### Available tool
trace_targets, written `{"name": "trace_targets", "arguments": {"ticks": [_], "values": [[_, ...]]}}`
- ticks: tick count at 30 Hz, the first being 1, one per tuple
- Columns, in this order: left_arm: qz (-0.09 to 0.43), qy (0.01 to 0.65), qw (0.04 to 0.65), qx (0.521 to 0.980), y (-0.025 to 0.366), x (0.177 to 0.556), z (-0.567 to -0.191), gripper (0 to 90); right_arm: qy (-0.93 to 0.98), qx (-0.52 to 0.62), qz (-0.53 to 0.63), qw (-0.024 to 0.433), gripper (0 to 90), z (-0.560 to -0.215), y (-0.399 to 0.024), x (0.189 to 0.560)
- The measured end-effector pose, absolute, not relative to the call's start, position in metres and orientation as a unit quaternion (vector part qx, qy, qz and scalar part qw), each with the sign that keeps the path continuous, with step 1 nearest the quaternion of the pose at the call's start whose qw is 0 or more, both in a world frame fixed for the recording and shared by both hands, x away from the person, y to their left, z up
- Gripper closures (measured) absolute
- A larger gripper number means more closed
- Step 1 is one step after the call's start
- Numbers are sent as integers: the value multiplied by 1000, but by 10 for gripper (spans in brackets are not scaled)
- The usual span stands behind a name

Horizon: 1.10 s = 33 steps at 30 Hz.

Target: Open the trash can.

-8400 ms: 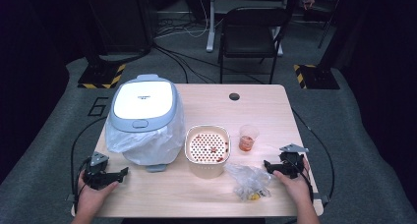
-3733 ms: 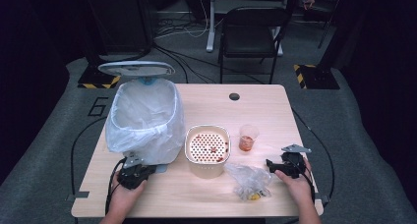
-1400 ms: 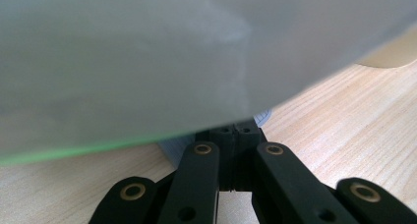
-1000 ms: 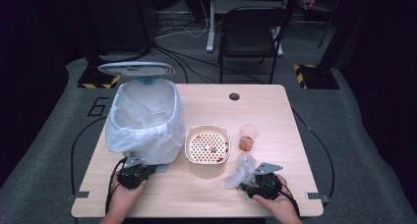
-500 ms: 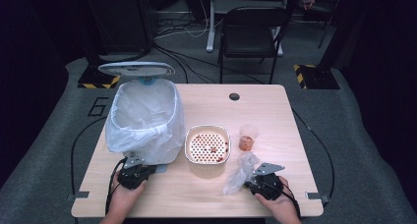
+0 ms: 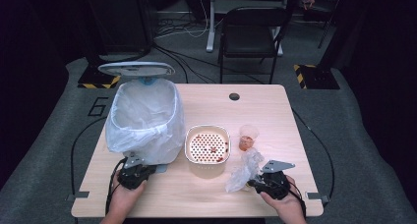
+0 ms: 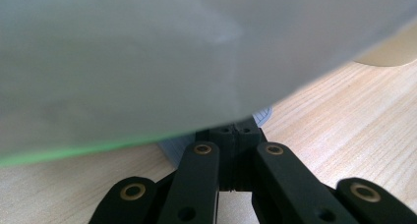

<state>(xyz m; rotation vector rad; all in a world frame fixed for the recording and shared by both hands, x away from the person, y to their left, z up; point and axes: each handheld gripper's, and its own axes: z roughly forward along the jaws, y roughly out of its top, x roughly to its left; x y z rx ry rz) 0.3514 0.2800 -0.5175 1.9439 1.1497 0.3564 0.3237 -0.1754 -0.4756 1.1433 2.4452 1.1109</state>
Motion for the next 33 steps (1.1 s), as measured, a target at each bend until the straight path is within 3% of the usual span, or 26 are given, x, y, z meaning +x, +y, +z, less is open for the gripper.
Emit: {"name": "trace_targets", "arguments": {"ticks": [23,33], "values": [[162,452,400,781,277,349,-517,900,841,353,393,118,721,-409,-179,323],[146,454,412,777,279,351,-517,900,837,346,408,113,722,-390,-170,334]]}}
